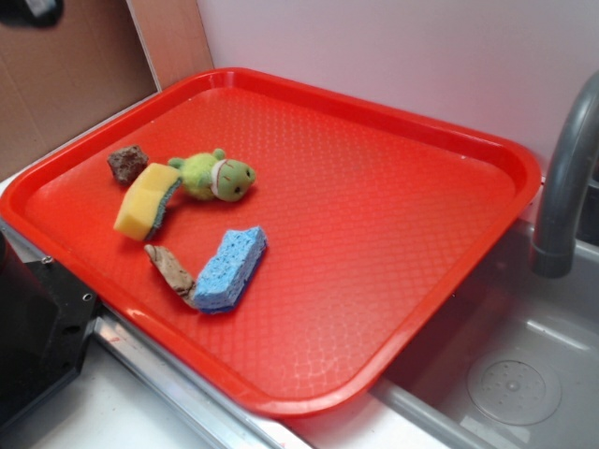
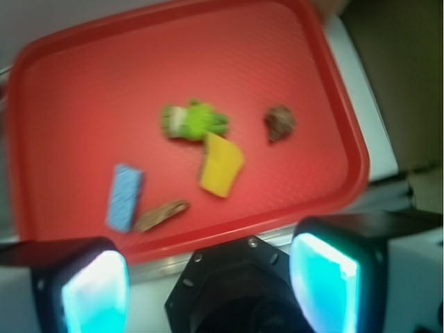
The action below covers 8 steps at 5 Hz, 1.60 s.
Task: Grab the green sponge.
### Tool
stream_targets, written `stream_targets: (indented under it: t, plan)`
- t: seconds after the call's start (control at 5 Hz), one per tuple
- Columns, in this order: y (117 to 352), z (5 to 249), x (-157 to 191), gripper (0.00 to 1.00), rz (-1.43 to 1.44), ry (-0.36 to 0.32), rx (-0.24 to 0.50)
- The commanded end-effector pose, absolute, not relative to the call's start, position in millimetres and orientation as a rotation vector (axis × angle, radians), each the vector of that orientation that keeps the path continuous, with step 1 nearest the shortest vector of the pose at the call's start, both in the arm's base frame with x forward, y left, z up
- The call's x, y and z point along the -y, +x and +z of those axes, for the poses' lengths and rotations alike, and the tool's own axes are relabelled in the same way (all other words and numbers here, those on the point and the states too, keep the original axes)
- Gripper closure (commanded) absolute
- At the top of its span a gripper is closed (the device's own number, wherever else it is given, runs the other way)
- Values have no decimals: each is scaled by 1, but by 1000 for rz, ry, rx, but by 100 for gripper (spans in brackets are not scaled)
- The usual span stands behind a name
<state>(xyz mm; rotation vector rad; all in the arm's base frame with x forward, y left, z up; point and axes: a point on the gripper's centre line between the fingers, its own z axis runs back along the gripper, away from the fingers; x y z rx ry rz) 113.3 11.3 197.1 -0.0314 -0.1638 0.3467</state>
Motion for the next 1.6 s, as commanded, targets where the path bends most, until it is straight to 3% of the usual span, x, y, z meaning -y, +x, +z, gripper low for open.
stream_targets:
  t: [0.0,0.2,0.6,0.8,1.0,1.4]
  plan:
    - [125,130,-28,0,653,56,220]
    - [145,92,-30,0,716,107,221]
    - [166,38,-38,0,707,115,163]
    - [164,27,-40,31,708,114,144]
    - [162,23,-41,100,717,109,148]
    - [159,64,-39,100,626,91,159]
